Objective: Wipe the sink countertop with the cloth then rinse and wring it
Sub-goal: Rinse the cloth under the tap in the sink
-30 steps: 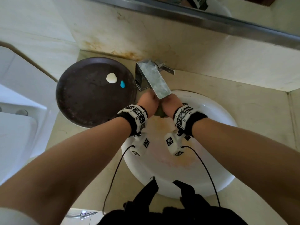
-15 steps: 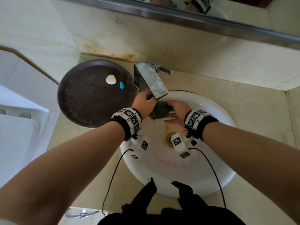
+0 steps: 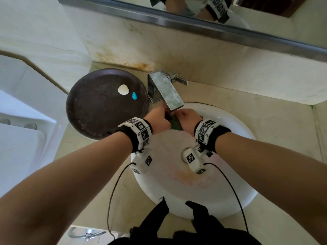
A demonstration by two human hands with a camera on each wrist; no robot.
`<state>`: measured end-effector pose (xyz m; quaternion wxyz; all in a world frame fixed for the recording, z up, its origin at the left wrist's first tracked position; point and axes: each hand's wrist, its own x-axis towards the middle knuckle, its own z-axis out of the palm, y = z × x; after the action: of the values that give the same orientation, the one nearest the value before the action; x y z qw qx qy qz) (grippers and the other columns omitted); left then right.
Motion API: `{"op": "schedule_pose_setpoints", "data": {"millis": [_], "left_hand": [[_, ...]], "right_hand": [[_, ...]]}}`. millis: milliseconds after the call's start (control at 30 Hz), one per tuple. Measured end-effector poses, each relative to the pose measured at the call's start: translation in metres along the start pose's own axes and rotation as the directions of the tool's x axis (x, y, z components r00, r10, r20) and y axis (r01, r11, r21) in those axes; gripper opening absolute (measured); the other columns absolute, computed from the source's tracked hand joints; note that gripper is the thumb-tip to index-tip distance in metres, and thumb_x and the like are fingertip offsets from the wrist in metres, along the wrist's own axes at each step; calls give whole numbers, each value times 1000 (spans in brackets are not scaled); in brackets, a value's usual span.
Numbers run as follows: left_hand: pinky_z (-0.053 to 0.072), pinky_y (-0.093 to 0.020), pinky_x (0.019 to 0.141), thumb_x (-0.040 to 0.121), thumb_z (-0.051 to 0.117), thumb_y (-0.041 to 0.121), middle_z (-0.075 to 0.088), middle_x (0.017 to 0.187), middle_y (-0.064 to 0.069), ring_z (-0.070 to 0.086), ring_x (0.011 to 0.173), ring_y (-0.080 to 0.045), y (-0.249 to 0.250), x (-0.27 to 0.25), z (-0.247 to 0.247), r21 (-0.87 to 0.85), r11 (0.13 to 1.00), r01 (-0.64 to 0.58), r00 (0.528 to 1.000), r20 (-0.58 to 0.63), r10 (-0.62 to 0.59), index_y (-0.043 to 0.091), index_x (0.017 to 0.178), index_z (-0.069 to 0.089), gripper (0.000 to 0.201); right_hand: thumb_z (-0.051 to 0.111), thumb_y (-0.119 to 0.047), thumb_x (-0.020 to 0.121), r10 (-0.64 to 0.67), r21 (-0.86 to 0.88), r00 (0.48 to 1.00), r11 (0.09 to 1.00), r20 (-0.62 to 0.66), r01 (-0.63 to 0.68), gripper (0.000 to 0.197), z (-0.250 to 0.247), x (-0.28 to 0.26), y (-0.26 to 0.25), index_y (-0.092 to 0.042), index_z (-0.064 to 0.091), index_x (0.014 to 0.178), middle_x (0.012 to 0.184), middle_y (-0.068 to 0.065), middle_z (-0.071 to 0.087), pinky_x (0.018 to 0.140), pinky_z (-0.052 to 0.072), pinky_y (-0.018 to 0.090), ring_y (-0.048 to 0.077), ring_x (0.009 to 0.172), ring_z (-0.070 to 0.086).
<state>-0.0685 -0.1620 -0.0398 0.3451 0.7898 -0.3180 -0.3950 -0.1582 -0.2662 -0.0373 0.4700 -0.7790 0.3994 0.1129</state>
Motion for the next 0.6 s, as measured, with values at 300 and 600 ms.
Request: {"op": "schedule_pose_setpoints", "data": {"millis": [300, 600], "left_hand": [[46, -35, 97, 94, 52, 24, 61, 117, -9, 58, 106, -25, 3, 17, 1, 549, 824, -143, 982, 180, 50, 10, 122, 59, 33], [53, -39, 86, 83, 58, 26, 62, 115, -4, 61, 103, -26, -4, 11, -2, 603, 782, -160, 979, -4, 204, 21, 124, 59, 41]], "right_hand": [[50, -23, 94, -126, -2, 990, 992, -66, 126, 15, -3, 4, 7, -21, 63, 102, 95, 4, 65, 79, 45, 32, 21, 87, 58], [59, -29, 81, -244, -570, 950, 760, 196, 313, 16, -4, 10, -1, -24, 47, 89, 75, -4, 53, 65, 45, 28, 20, 73, 57]]}}
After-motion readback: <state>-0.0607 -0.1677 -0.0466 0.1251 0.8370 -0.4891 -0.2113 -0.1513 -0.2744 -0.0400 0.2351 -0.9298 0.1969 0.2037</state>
